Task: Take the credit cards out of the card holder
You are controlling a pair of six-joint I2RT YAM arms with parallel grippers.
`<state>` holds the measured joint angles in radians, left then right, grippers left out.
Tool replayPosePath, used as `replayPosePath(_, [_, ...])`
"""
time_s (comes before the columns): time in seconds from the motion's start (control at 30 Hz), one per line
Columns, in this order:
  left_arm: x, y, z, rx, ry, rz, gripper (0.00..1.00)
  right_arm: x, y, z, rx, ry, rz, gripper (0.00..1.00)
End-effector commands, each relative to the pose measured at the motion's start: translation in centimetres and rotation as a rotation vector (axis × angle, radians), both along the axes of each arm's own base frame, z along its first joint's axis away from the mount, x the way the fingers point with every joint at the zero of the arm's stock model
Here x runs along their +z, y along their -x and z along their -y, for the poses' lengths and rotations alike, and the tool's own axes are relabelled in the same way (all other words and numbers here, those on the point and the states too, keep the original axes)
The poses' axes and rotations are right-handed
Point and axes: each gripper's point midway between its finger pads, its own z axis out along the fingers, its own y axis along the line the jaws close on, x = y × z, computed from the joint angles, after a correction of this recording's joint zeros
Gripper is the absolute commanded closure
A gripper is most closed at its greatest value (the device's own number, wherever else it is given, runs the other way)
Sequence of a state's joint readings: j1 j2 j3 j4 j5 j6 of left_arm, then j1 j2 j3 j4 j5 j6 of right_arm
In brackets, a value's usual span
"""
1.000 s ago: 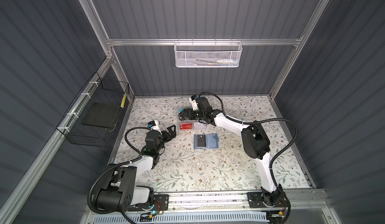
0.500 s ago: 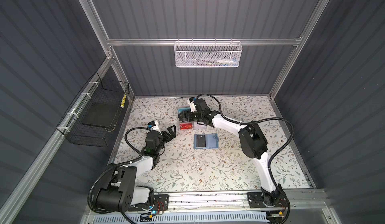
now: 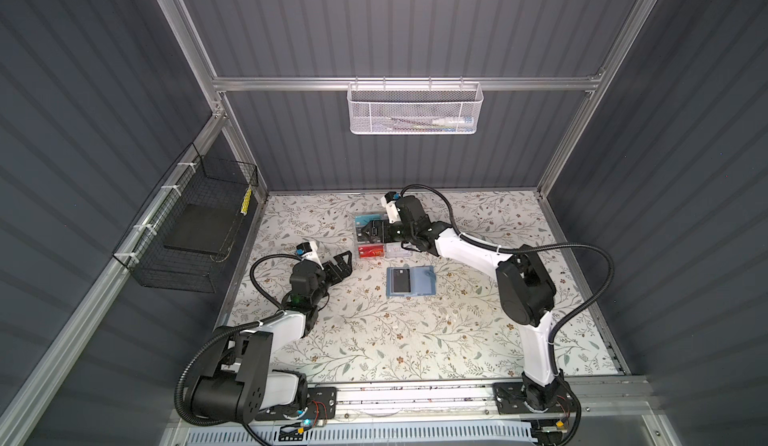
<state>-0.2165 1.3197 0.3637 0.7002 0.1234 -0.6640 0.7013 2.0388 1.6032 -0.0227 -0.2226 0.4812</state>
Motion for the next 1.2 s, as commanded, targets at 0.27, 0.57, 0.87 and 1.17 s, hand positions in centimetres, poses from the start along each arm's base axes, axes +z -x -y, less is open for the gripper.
replayPosePath(0.27, [1.4,2.0,7.0,-0.221,-0.232,0.010,0.00,1.2,5.1,8.3,-0.131,0.103,0.030,0.01])
replayPosePath(0.57, [0.0,5.2,11.7,-0.327,-0.507,0.015,0.00,-2.3,10.4,14.5,-0.211,0.109,-0.040,0.01])
replayPosePath(0.87, [-1.9,7.7,13.6,-0.375,-0.314,-0.004,0.00,-3.6,12.9,14.4,-0.150,-0.055,-0.120,0.01])
replayPosePath(1.17, [-2.4,8.7,16.3,-0.445,-0.062,-0.040,0.00,-5.2,11.6,11.2,-0.078,-0.171,-0.223,0.01])
